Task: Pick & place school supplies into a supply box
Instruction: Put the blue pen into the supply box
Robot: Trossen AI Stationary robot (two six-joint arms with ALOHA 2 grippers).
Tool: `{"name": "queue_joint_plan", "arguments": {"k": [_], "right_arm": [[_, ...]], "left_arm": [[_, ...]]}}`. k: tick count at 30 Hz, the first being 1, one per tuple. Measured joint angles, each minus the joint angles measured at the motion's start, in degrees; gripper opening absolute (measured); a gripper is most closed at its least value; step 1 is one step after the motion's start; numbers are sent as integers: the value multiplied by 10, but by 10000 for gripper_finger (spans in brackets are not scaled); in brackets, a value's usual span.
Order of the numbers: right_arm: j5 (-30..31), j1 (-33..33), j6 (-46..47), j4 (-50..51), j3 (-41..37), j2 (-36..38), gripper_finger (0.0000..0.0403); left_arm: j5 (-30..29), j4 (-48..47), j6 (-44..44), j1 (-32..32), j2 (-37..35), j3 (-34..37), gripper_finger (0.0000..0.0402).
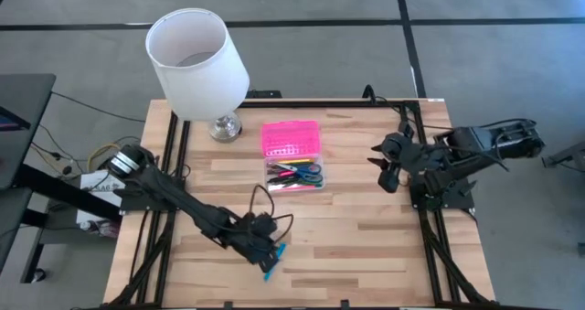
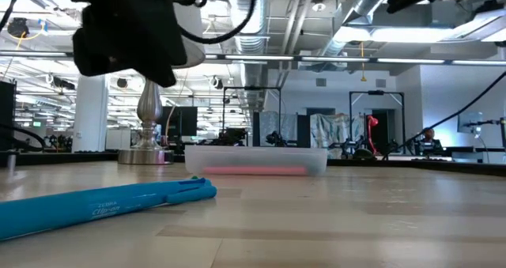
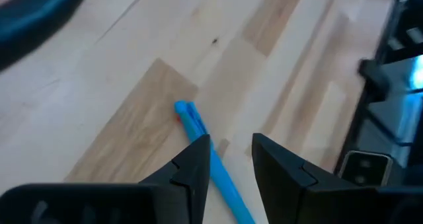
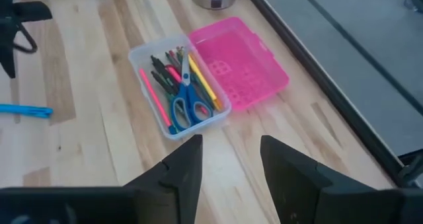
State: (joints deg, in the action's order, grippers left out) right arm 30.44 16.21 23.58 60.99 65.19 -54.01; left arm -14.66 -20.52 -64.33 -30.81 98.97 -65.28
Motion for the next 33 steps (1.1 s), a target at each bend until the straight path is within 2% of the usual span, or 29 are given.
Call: {"name": "queue_joint_plan", "arguments": {"k": [4,11,15,22,33], "right_arm": [[24,15,0,1,0,-1,141],[27,30,0,2,0,-4,136],[27,29,7,2,0,-4,134],[27,29,15,2,0,-4,133],[26,29,15,2,0,-4,133]], "left_arm": [[11,-92,-19,0,39,-57,105],[62,-181,-56,0,110,-138,105],[83,-185,-80,0,132,-161,105],[85,-188,-119,0,137,-166,109],[95,-186,-146,2,137,-166,177]]}}
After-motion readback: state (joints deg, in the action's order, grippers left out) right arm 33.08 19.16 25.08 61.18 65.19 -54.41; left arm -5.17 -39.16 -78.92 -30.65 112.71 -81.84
